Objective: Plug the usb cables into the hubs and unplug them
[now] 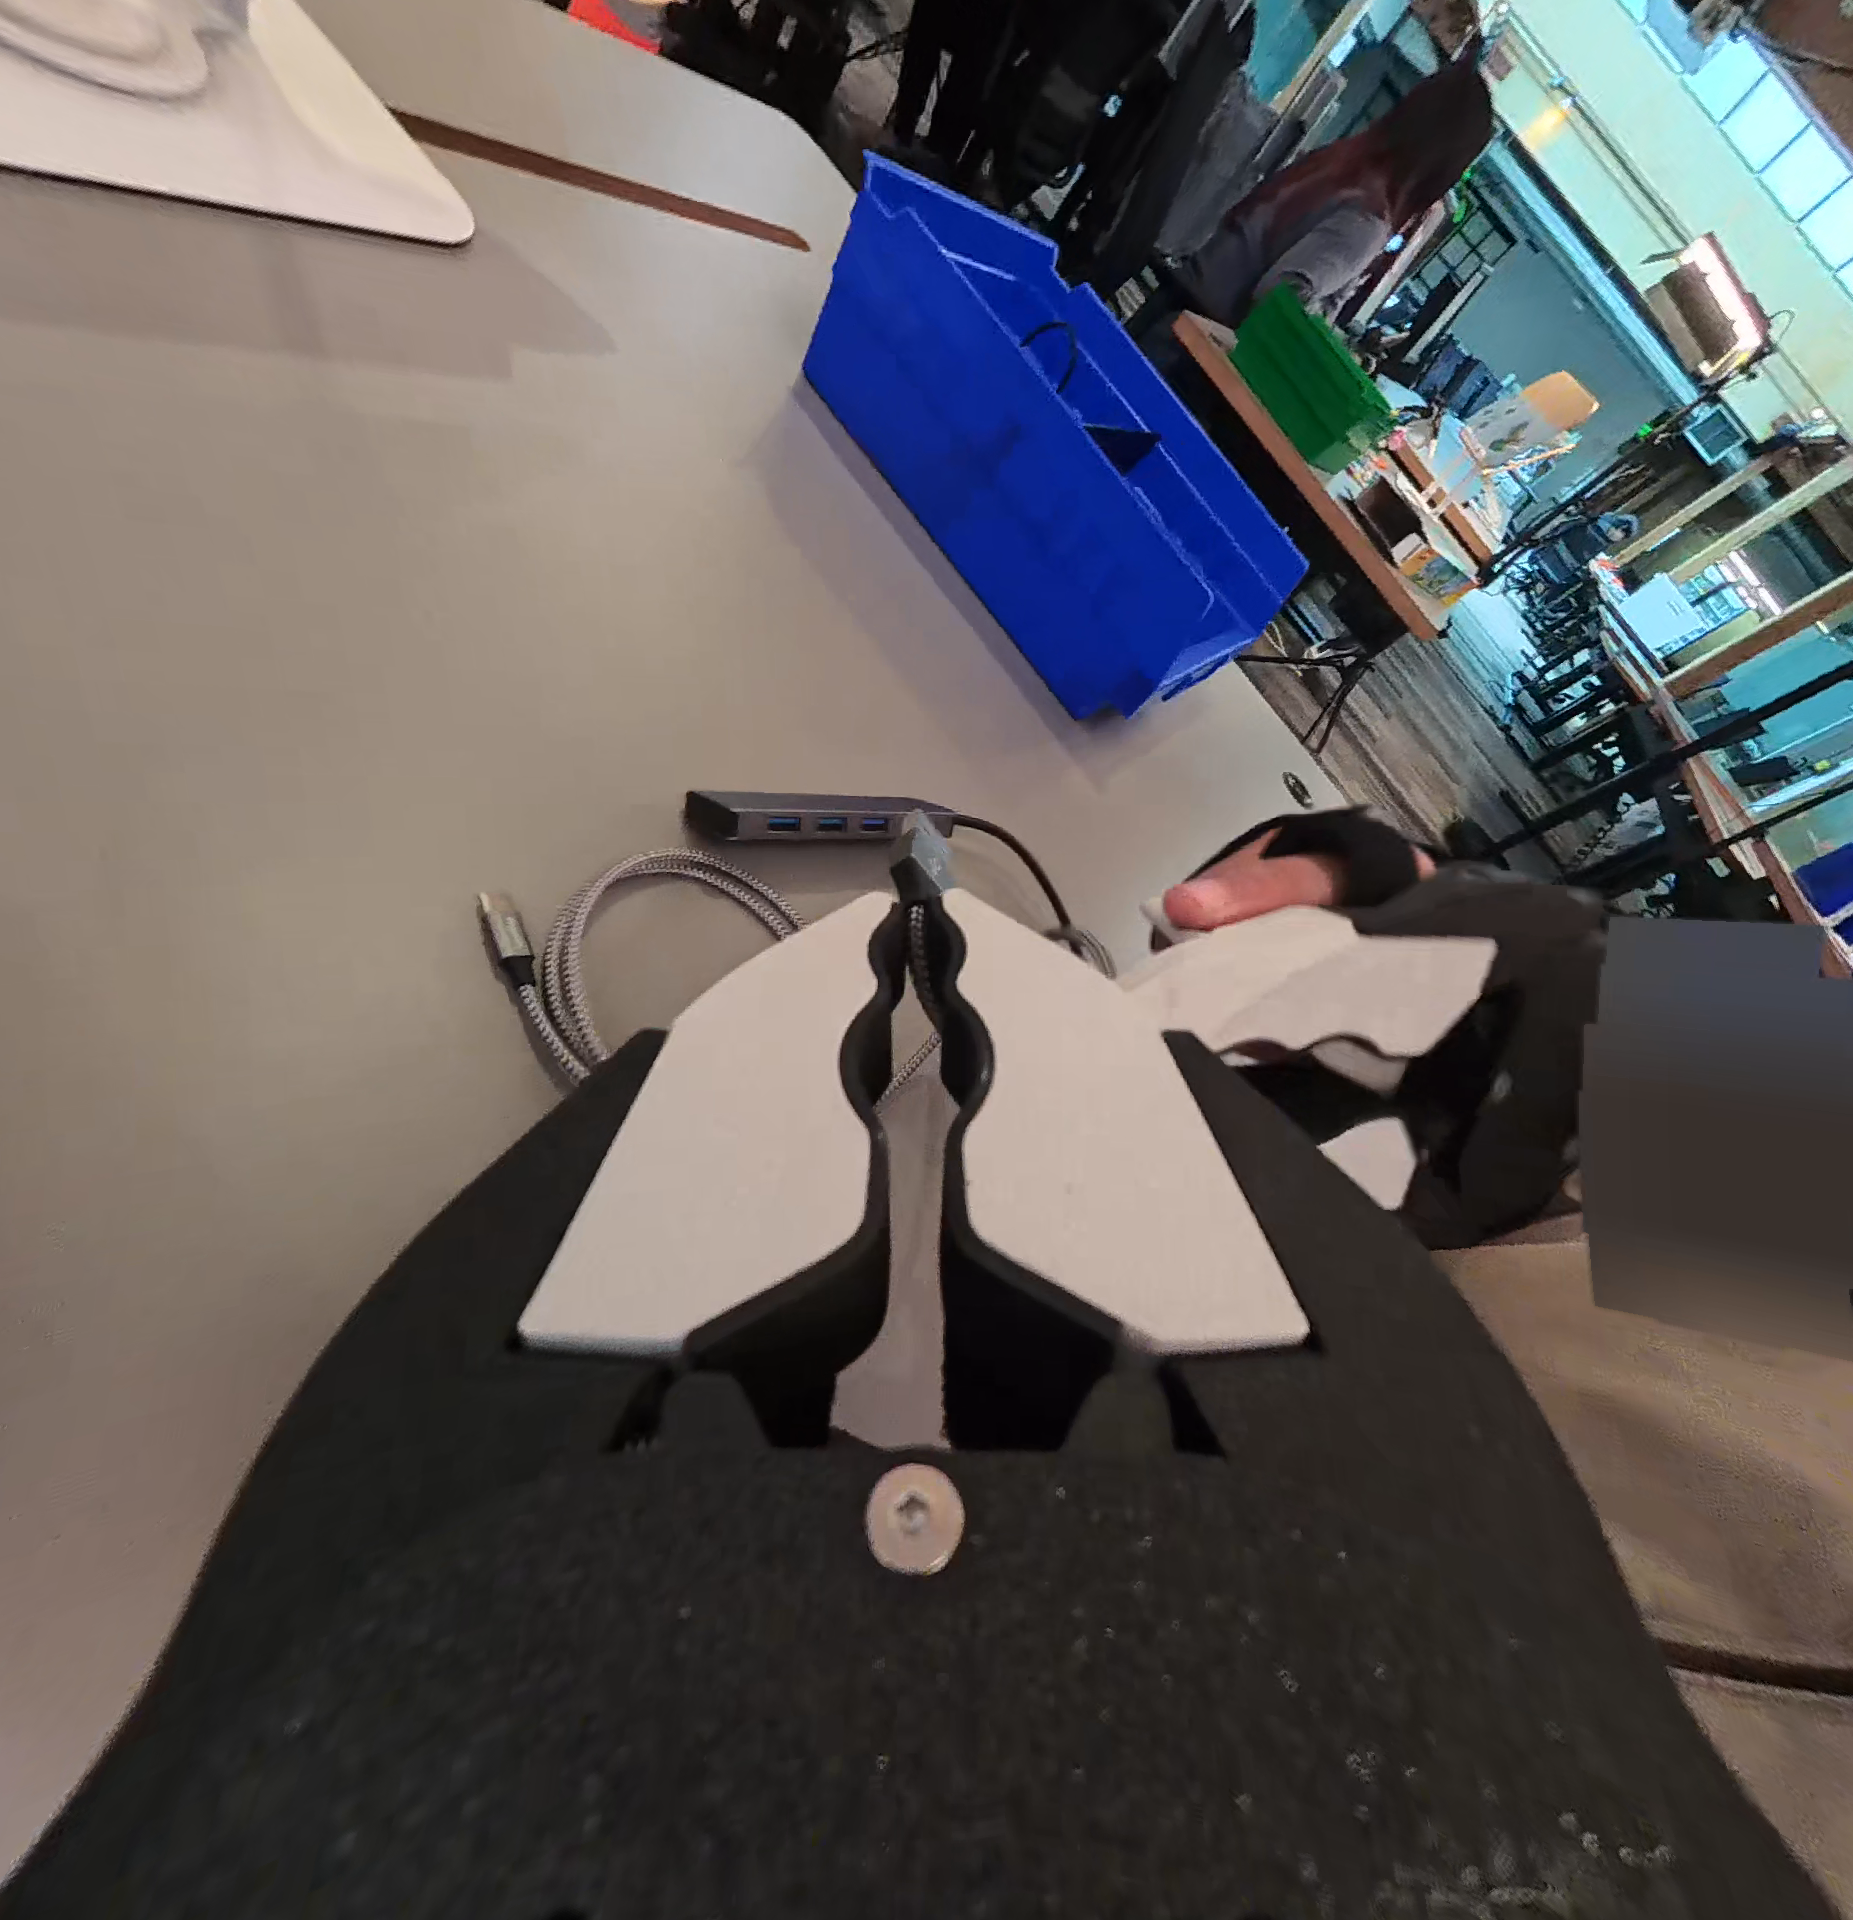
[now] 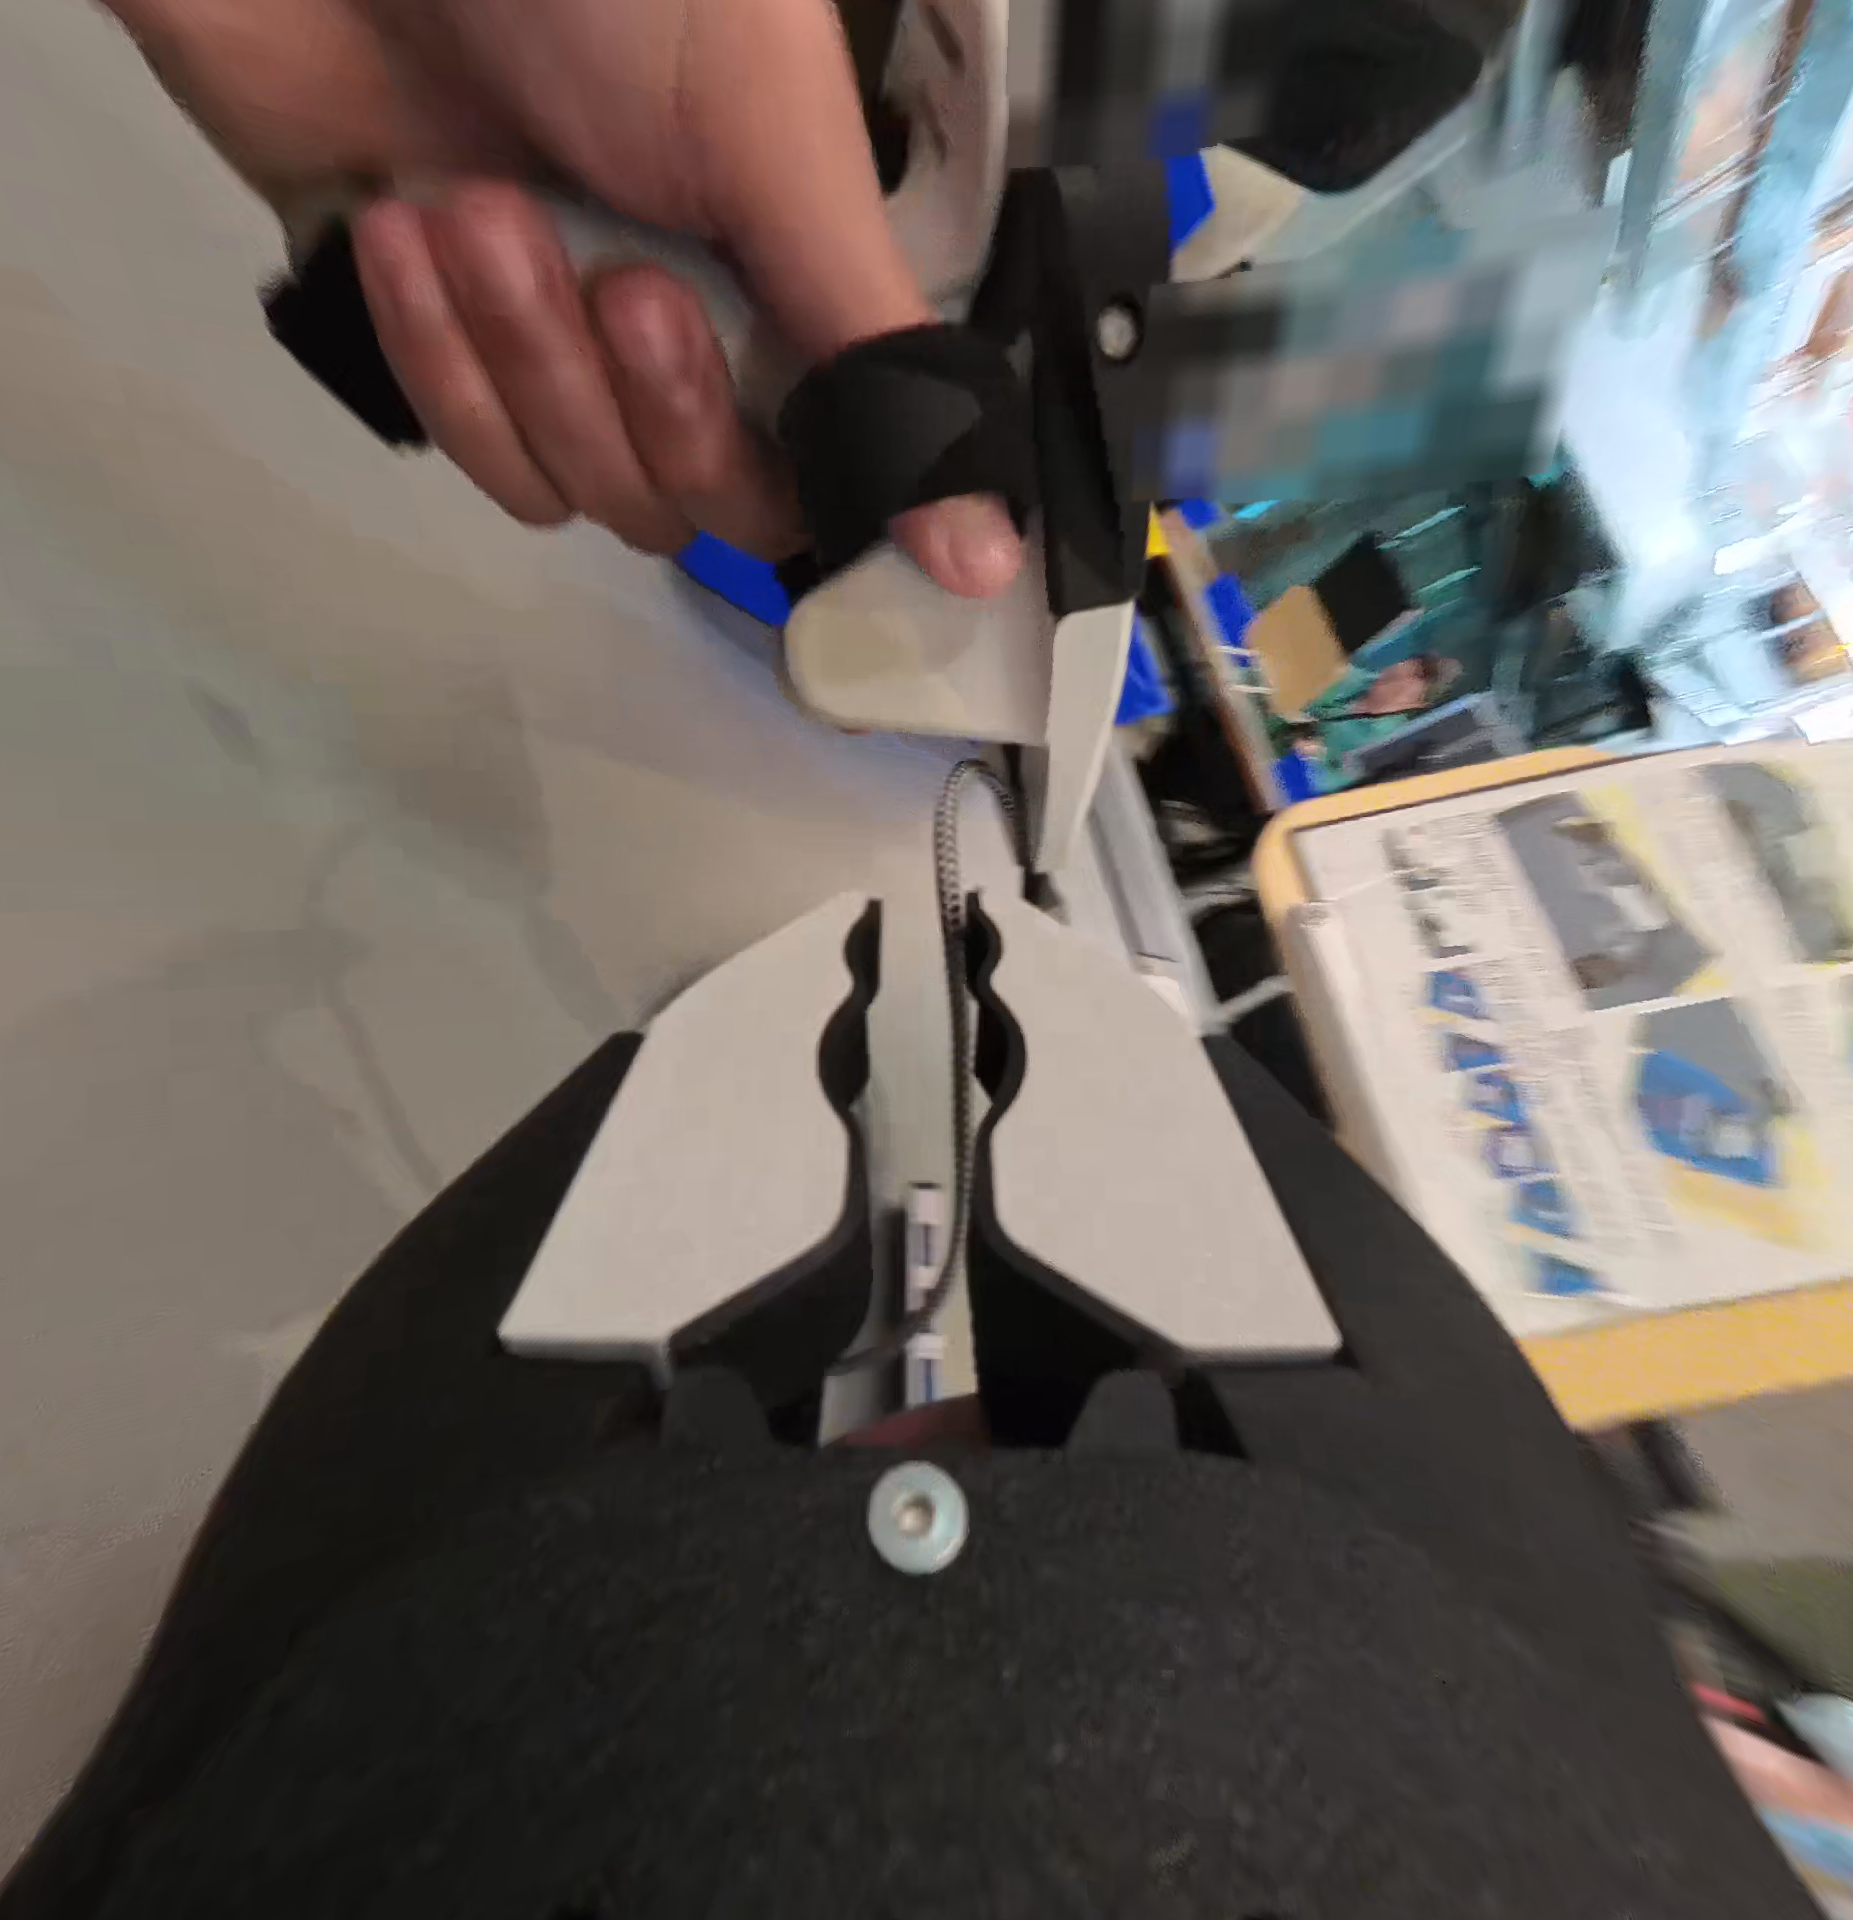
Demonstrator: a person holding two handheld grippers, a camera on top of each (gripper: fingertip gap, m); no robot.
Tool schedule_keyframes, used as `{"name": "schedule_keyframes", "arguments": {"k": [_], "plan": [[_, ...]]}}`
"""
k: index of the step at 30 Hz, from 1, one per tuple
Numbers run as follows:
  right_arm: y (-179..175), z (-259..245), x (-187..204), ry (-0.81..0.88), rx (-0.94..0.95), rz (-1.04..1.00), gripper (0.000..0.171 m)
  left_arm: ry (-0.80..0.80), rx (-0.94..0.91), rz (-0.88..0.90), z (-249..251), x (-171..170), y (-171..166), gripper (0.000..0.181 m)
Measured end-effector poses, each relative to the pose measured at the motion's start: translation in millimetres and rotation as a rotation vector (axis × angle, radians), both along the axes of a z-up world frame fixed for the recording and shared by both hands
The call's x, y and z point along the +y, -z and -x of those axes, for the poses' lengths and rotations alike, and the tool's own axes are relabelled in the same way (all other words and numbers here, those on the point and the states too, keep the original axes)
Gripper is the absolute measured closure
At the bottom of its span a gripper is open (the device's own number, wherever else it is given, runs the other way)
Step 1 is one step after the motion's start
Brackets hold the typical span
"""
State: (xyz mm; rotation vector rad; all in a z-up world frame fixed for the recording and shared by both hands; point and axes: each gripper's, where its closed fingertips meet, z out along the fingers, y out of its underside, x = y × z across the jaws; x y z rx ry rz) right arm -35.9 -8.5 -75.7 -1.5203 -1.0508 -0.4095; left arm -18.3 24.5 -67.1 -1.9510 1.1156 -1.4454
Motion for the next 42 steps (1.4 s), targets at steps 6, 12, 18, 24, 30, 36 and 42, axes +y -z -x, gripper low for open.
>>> {"name": "schedule_keyframes", "arguments": {"k": [6,12,18,24,30,36,42], "plan": [[-26,-8,-20,-0.246,0.554,0.272,0.135,0.101,-0.077,0.051,10,-18,-18,0.178],[-44,-22,-22,-0.446,0.71,0.328,0.132,0.166,-0.066,0.046,10,-29,-21,0.178],[-34,-34,-7,-0.395,0.727,0.35,0.128,0.189,-0.132,0.122,10,-32,-33,0.179],[-39,-18,-4,-0.441,0.758,0.3,0.156,0.22,-0.149,0.185,6,-38,-30,0.179],[-29,-15,-6,-0.45,0.715,0.32,0.14,0.221,-0.131,0.194,8,-37,-27,0.179],[-28,-15,-6,-0.46,0.708,0.331,0.155,0.243,-0.138,0.219,7,-40,-28,0.179],[-24,-10,-9,-0.485,0.809,0.433,0.157,0.266,-0.155,0.103,11,-41,-27,0.176]]}}
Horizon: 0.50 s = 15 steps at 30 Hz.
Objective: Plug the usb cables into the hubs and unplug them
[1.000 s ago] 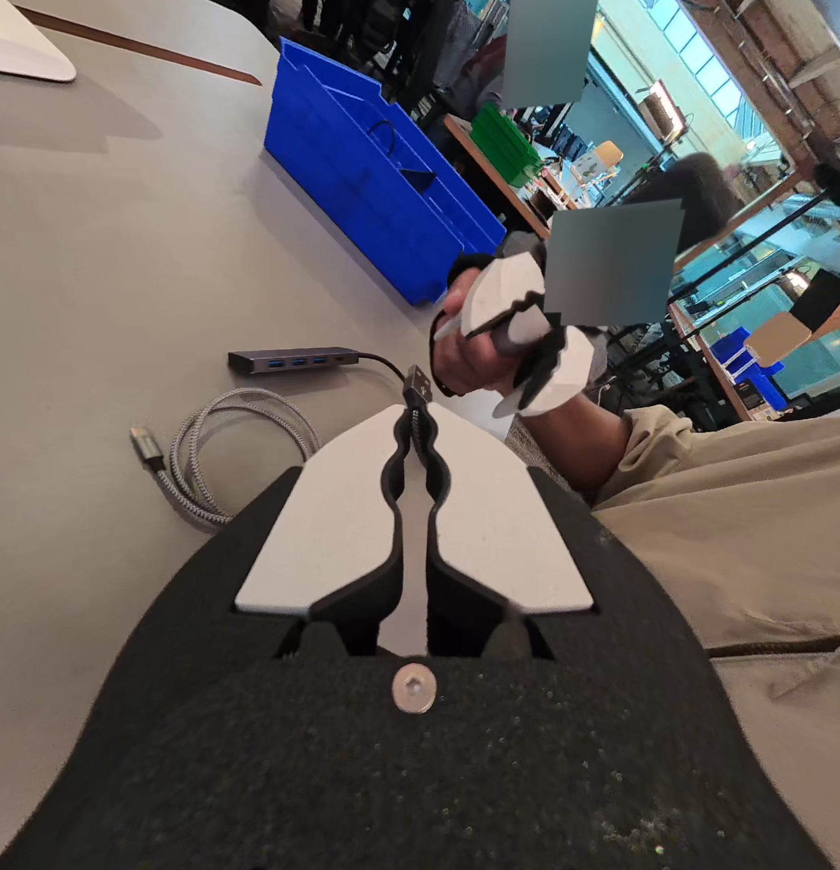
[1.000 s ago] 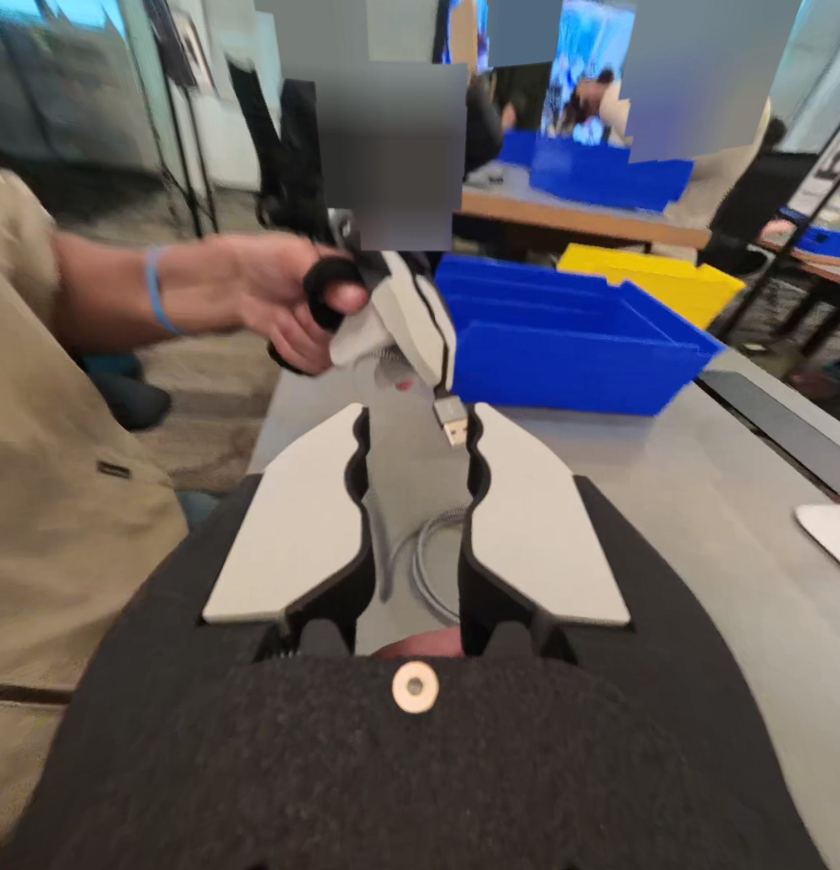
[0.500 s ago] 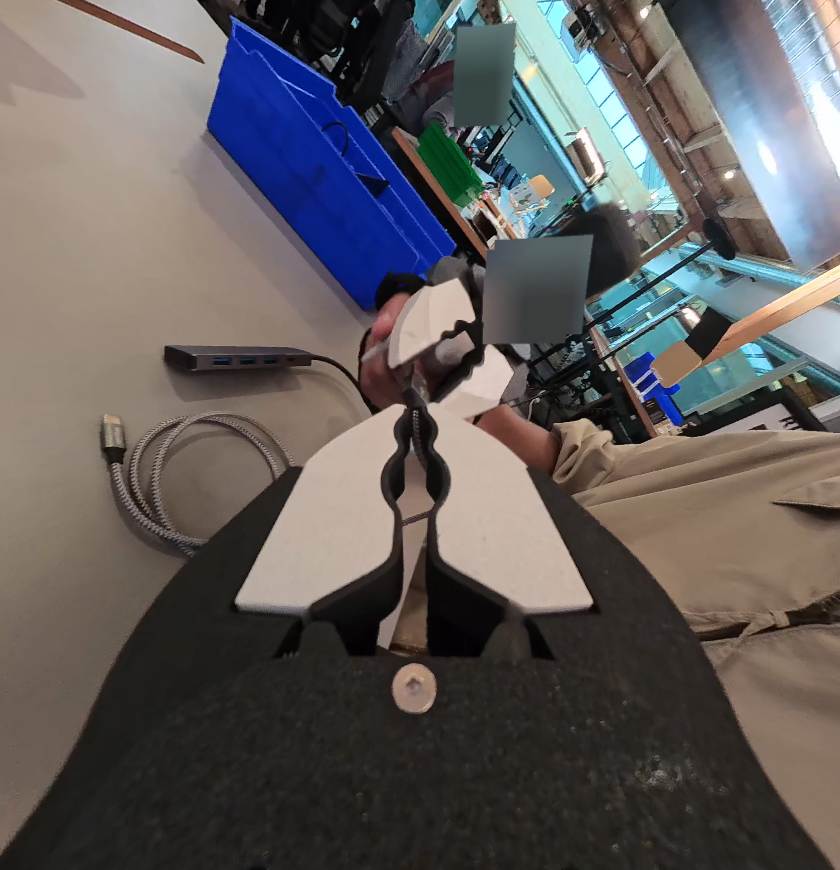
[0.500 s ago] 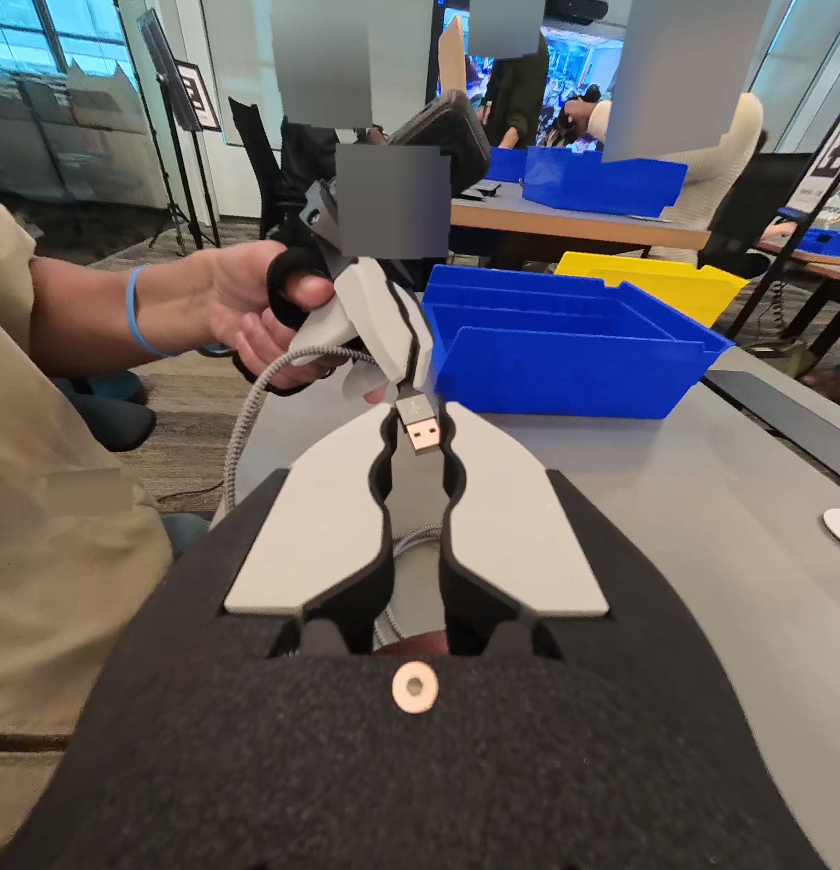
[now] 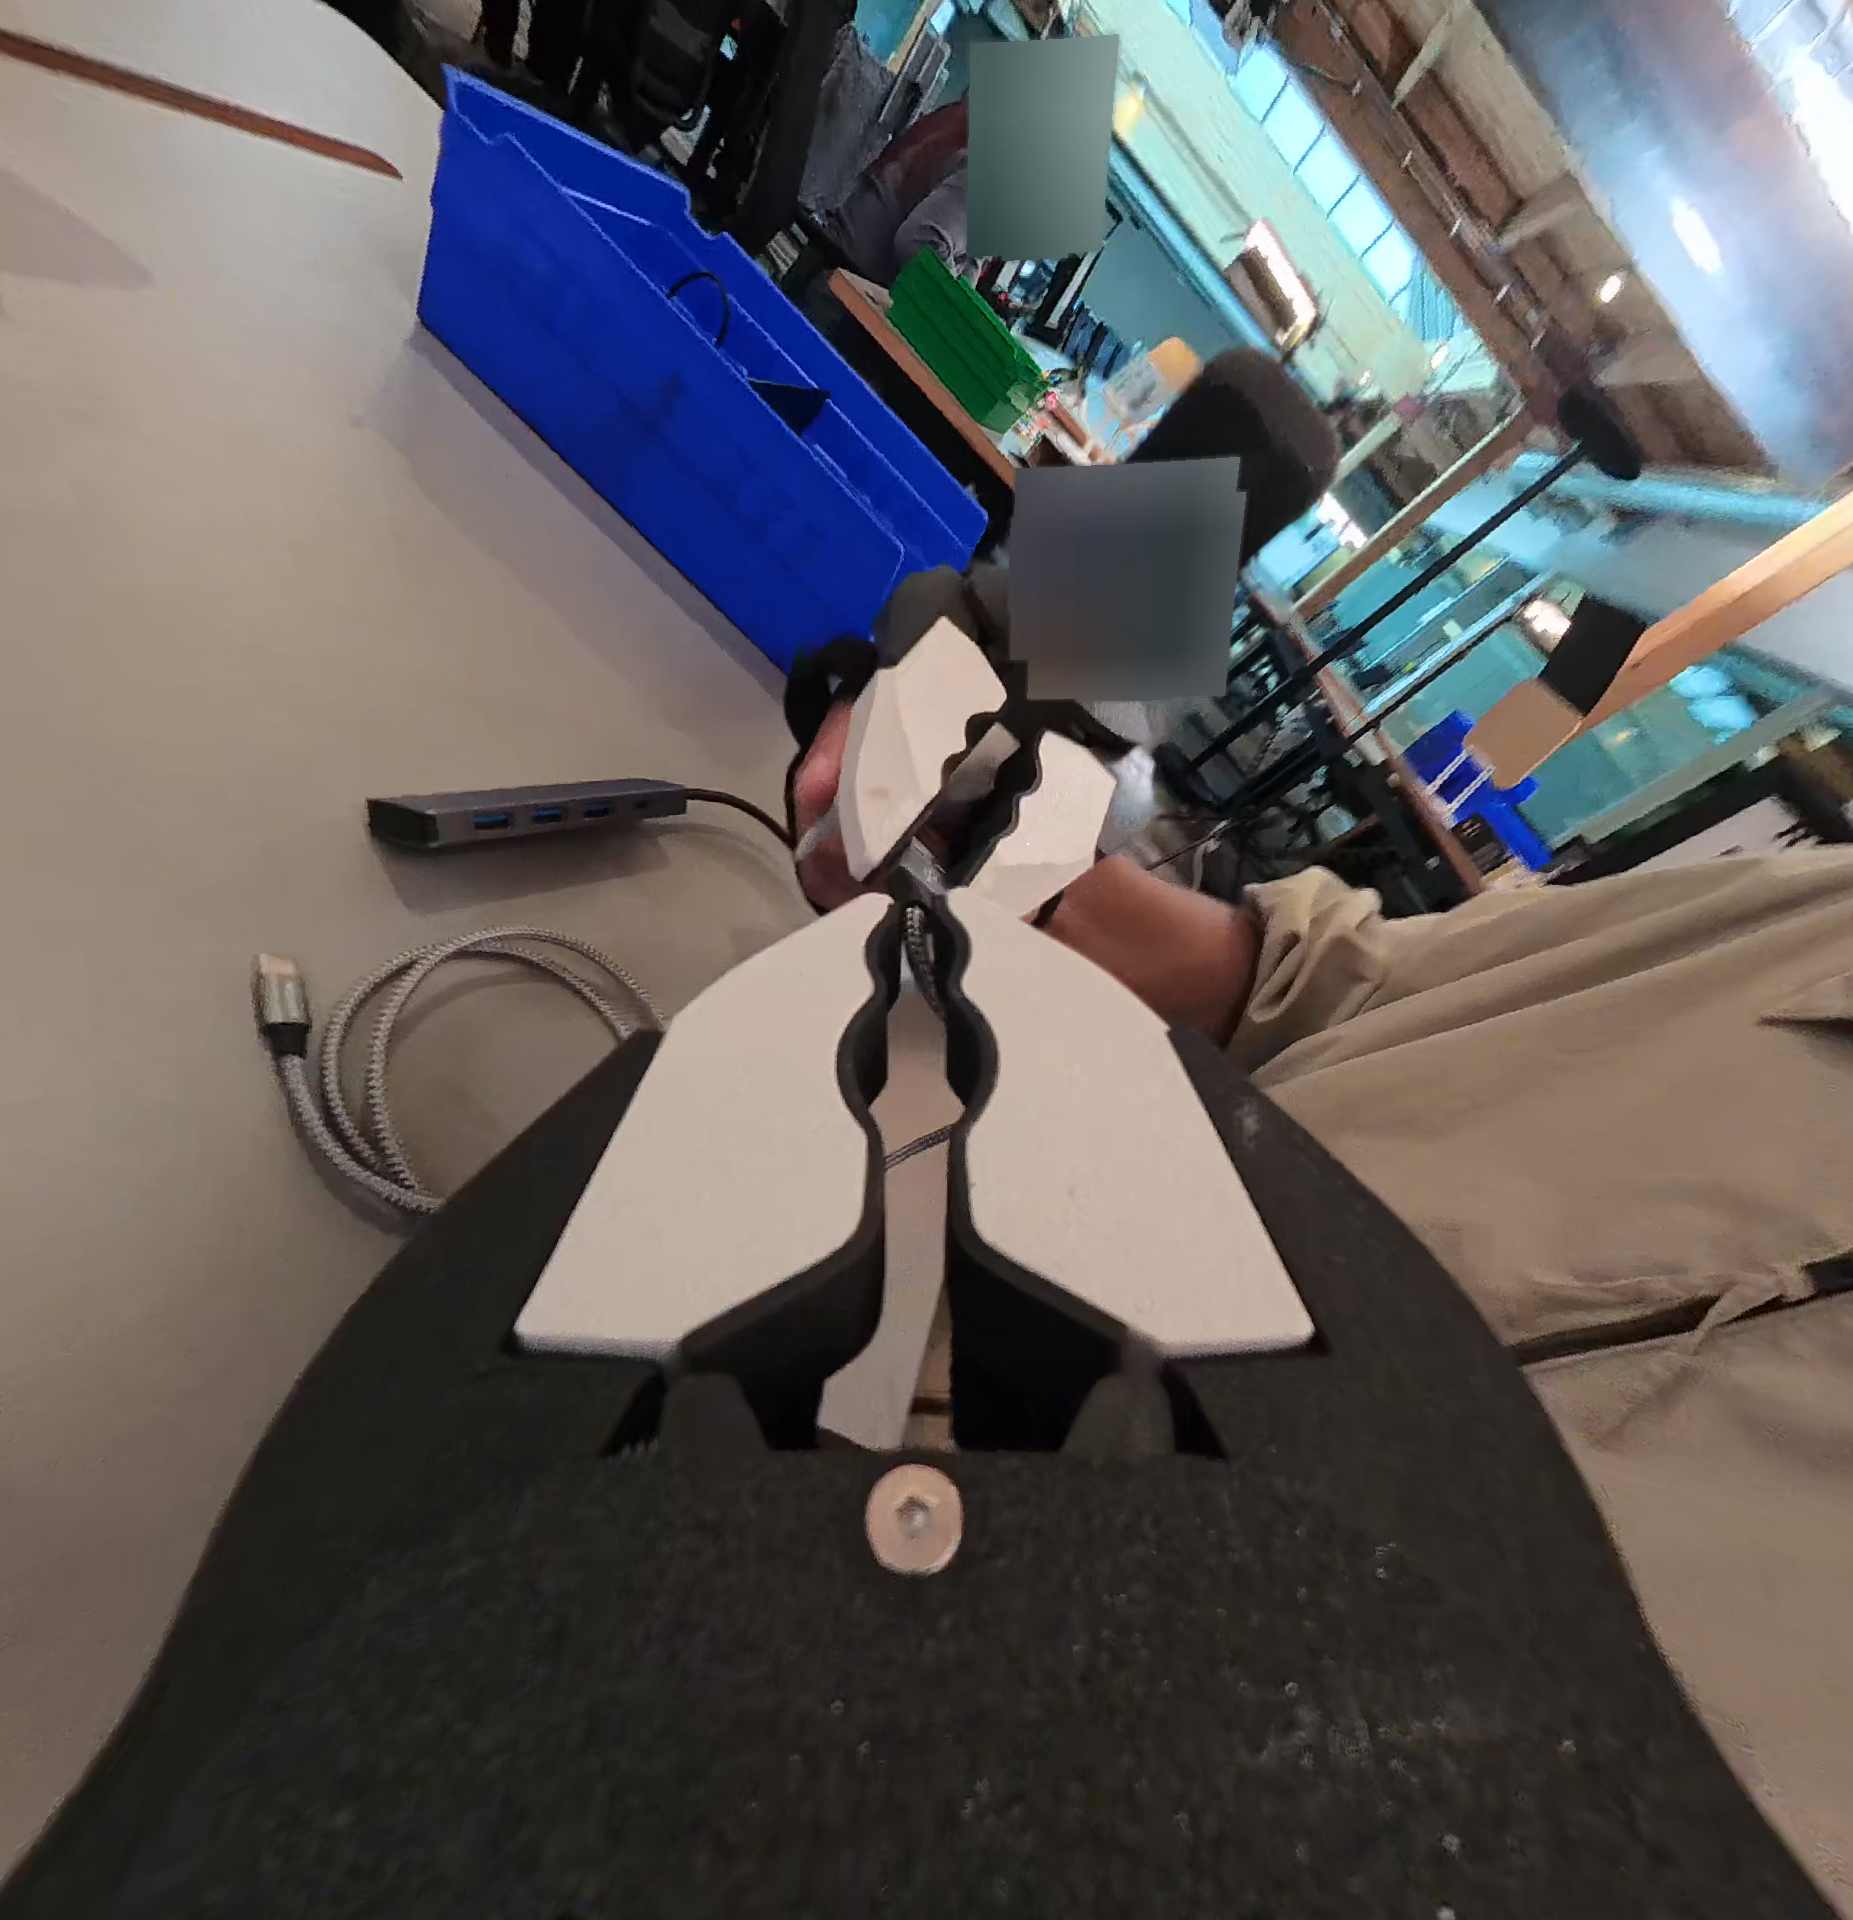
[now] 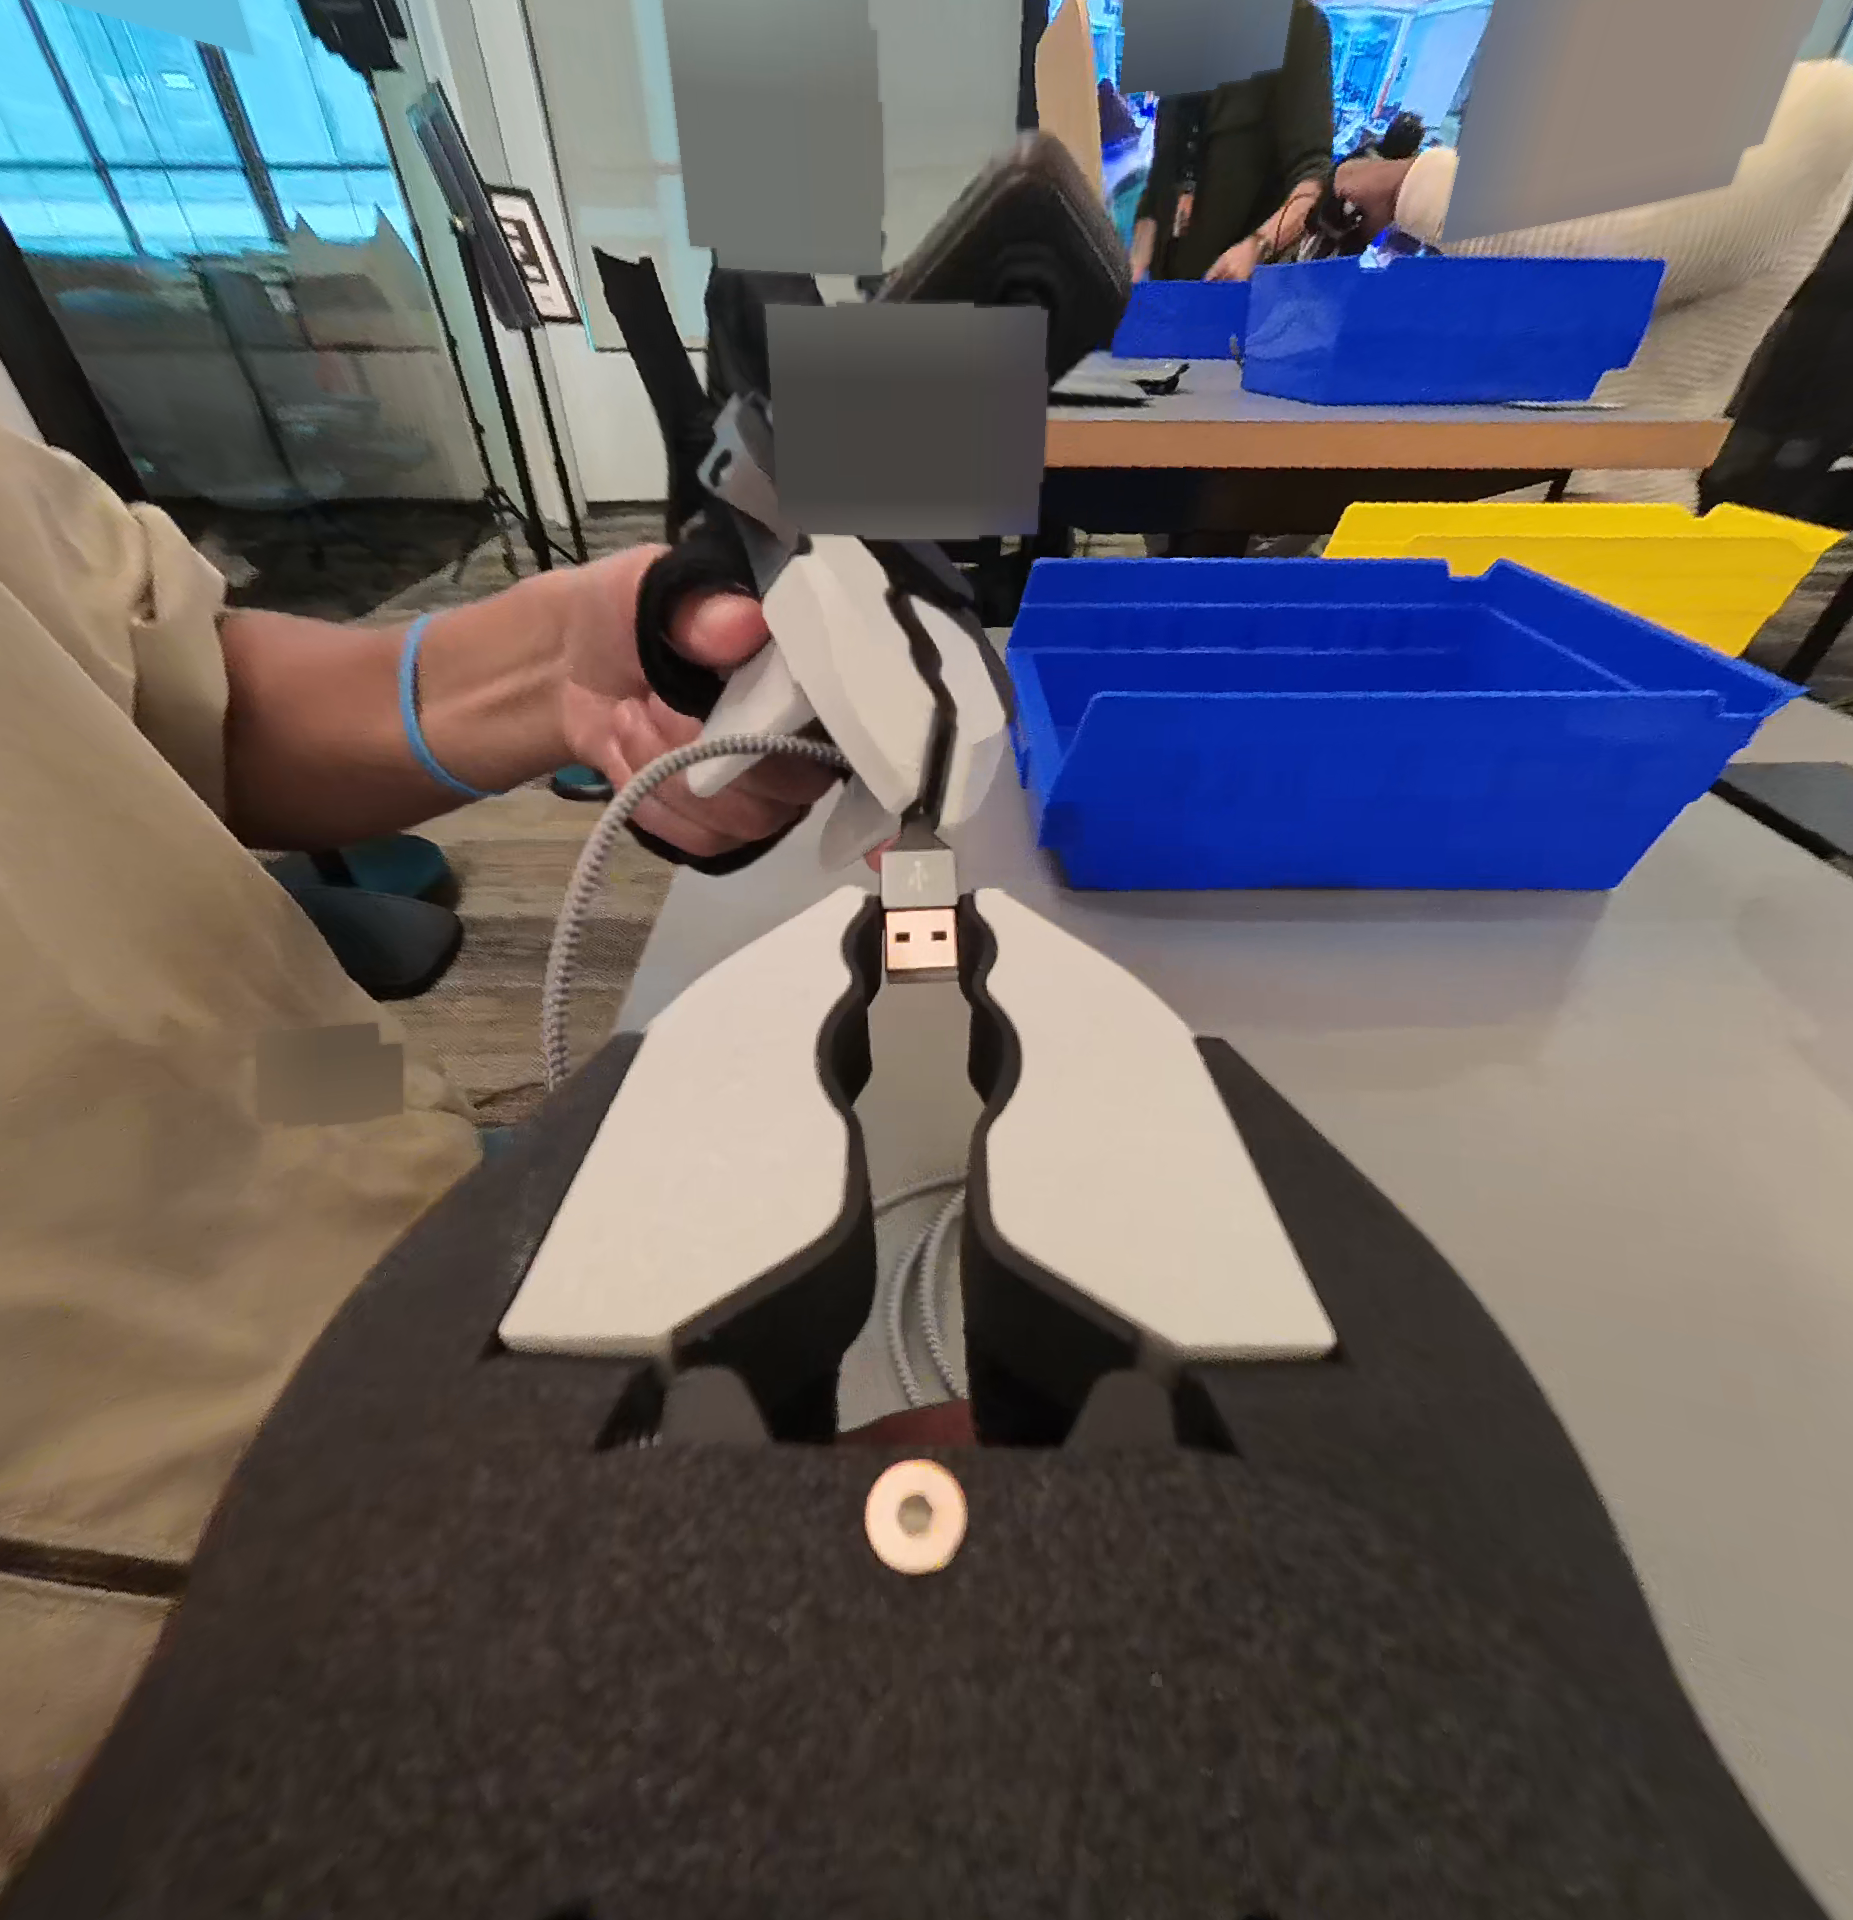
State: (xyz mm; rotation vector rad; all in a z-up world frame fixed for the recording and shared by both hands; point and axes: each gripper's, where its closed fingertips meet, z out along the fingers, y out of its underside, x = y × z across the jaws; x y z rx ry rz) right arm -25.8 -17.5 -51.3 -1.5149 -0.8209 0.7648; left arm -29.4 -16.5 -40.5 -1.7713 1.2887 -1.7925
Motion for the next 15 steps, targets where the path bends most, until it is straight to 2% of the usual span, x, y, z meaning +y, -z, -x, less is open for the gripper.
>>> {"name": "schedule_keyframes", "arguments": {"k": [3,7,10,13,15], "plan": [[3,0,1,-0.019,0.038,0.07,0.158,0.001,0.008,-0.157,3,-1,2,0.154],[6,1,0,-0.047,0.045,0.134,0.158,0.021,0.064,-0.41,7,-1,11,0.151],[5,5,-3,-0.075,0.028,0.146,0.158,0.049,0.108,-0.516,7,-2,15,0.154],[3,5,-2,-0.08,0.019,0.143,0.158,0.078,0.108,-0.533,6,-4,14,0.173],[0,5,-2,-0.089,0.042,0.149,0.158,0.067,0.093,-0.553,5,-2,12,0.176]]}}
